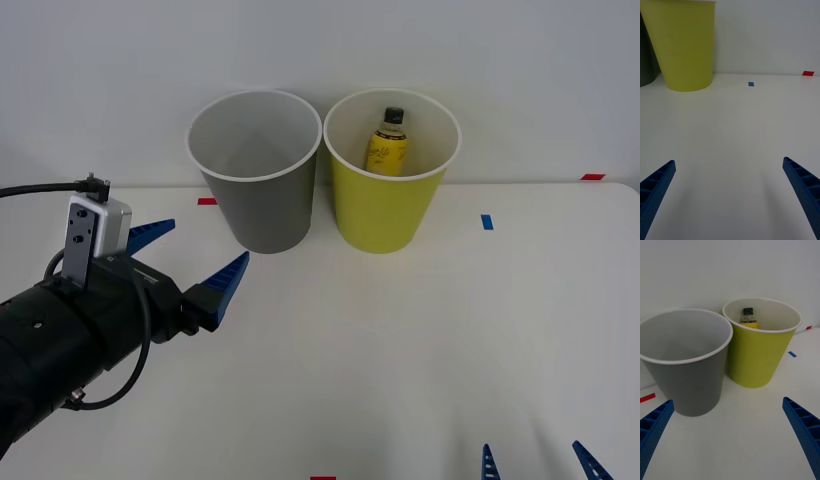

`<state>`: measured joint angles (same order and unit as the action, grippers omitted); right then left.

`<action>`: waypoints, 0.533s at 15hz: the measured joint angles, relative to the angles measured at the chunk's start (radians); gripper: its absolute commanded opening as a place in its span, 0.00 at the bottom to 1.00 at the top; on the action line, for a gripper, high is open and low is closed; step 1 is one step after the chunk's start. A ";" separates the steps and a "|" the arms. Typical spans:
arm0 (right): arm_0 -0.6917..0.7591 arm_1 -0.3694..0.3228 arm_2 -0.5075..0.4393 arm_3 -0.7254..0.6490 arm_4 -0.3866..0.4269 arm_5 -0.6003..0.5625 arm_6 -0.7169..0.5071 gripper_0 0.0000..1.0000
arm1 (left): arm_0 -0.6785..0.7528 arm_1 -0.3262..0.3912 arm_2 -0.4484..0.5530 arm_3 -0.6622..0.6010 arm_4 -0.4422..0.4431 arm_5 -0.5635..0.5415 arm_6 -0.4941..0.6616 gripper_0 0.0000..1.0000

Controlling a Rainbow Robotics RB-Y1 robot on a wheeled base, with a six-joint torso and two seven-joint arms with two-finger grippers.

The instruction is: Put cans in the gray bin and PET bottles in the light green bin.

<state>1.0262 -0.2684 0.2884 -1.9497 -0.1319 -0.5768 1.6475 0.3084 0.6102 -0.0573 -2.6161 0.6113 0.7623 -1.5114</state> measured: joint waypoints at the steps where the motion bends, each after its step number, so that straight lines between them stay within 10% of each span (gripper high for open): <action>1: 0.000 0.000 0.000 0.000 0.000 0.000 0.000 1.00 | 0.030 -0.018 0.004 -0.001 -0.004 -0.004 -0.005 1.00; 8: 0.000 0.000 0.000 0.000 0.000 0.000 0.000 1.00 | 0.081 -0.080 -0.004 -0.002 -0.003 -0.043 -0.031 1.00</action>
<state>1.0262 -0.2684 0.2884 -1.9497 -0.1319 -0.5768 1.6475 0.3891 0.5302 -0.0612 -2.6178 0.6078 0.7193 -1.5425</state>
